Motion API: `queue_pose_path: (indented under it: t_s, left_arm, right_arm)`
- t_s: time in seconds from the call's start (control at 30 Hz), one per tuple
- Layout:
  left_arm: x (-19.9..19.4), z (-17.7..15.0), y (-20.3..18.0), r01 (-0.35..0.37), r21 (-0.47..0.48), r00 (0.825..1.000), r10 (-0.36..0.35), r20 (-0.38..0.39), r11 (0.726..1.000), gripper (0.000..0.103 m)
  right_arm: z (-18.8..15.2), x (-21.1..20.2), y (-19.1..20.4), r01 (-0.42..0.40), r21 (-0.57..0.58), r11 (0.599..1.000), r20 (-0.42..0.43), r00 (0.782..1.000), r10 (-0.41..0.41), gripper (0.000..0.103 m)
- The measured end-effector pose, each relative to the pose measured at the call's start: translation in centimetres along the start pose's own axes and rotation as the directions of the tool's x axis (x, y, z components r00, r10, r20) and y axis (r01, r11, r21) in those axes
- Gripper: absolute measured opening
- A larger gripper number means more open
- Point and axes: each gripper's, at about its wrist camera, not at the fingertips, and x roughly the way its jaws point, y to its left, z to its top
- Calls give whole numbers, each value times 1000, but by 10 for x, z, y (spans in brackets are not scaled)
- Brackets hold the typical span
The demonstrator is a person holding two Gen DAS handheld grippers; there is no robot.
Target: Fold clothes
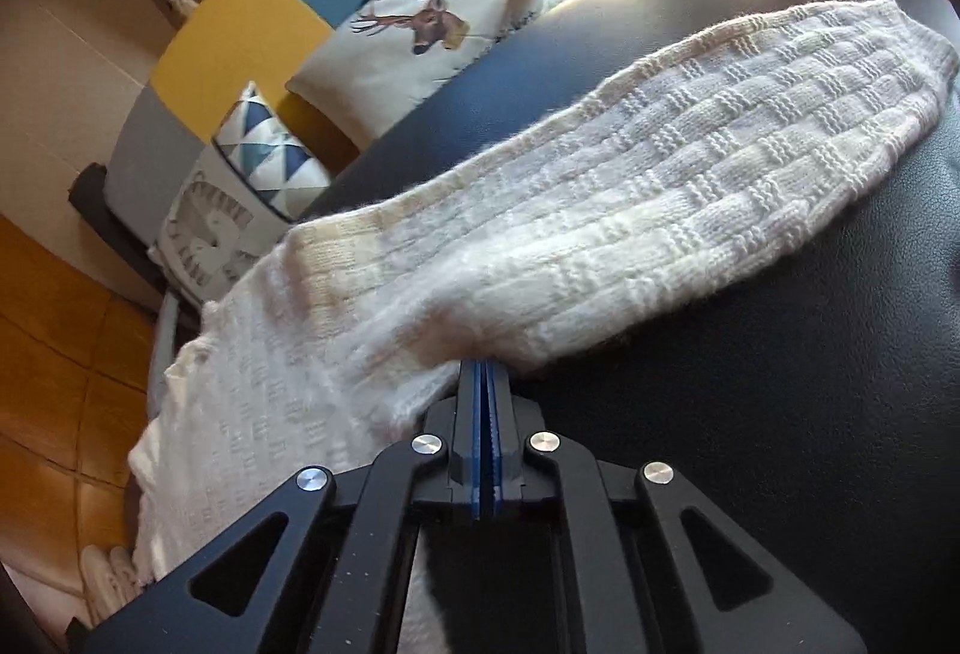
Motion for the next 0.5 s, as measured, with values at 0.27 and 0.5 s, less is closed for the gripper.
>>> queue_pose_path:
  t_s: [0.27, 0.5]
  left_arm:
    - [-1, 0, 10, 67, -57, 998, -67, 0, 996, 30]
    - [-26, -11, 63, -31, -139, 999, 28, -26, 990, 30]
  right_arm:
    - [-65, 0, 61, 59, -286, 956, -71, 994, -83, 9]
    - [-76, 3, 37, 117, -166, 979, 54, 993, -110, 0]
